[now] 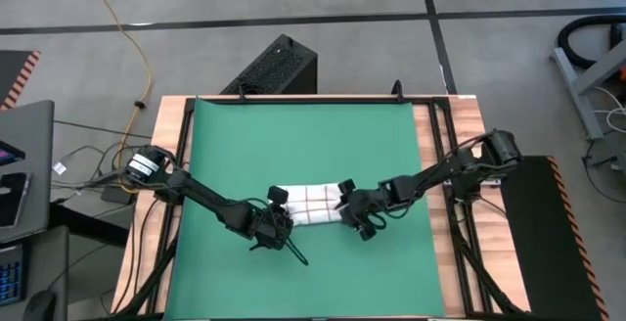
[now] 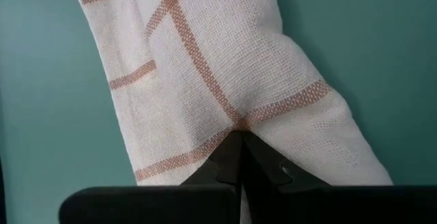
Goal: Roll towel
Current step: Roll the white stripe towel
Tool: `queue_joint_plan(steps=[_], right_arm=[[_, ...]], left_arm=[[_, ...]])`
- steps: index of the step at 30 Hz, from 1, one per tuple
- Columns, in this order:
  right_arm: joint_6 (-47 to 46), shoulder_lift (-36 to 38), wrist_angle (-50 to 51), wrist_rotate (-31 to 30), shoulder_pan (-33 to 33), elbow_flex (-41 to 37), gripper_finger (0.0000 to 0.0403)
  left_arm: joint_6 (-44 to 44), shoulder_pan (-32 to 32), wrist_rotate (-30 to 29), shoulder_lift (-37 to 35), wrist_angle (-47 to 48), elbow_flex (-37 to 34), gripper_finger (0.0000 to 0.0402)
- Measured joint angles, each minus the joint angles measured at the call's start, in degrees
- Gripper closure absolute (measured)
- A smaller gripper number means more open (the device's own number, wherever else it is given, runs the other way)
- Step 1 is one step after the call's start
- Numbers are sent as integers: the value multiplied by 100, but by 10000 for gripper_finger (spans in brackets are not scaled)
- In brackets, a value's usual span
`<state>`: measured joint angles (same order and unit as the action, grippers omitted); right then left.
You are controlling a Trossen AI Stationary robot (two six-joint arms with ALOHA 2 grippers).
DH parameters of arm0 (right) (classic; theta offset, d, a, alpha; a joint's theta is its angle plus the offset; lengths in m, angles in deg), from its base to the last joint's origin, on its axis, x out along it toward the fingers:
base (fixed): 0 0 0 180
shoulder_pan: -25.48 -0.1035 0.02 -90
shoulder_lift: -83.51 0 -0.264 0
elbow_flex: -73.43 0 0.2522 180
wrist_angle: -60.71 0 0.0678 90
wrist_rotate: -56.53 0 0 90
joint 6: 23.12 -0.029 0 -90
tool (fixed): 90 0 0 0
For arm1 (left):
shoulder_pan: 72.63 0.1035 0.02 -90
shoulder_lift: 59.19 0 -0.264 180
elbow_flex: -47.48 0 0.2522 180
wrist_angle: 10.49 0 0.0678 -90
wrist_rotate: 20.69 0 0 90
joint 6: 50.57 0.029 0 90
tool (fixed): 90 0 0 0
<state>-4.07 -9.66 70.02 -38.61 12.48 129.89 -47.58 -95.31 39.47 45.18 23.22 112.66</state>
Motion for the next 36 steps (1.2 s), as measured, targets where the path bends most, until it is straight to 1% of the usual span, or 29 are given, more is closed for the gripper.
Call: queue_joint_plan(steps=[3,8,12,15,20,22,24,26,31,32,33,36], right_arm=[[-13,2,37,-67,71,-190,170],[44,16,-210,-132,121,-568,170],[220,17,-398,-517,103,-712,170],[182,-140,-429,-799,127,-707,170],[222,-626,-535,-1014,45,-601,173],[189,-824,-531,-1161,-31,-469,187],[51,-932,-463,-1436,-117,-359,216],[-195,-988,-375,-1660,-159,-266,254],[-1026,-1005,86,-1727,-140,-25,352],[-1179,-1005,245,-1715,-140,48,361],[-1315,-1005,401,-1659,-140,126,361],[-1562,-961,942,-1179,-124,398,361]], left_arm=[[-2,0,0,0,-5,0,401],[34,4,19,2,-86,0,401],[68,3,20,4,-182,-6,401],[80,7,111,7,-204,-2,401],[135,8,109,7,-225,-2,401],[166,20,122,7,-248,-2,401],[176,20,122,7,-276,-2,401],[177,22,127,7,-287,-2,401],[170,26,192,4,-308,0,401],[127,26,192,4,-308,0,401],[79,26,196,2,-308,0,401],[-217,28,213,-44,-317,2,401]])
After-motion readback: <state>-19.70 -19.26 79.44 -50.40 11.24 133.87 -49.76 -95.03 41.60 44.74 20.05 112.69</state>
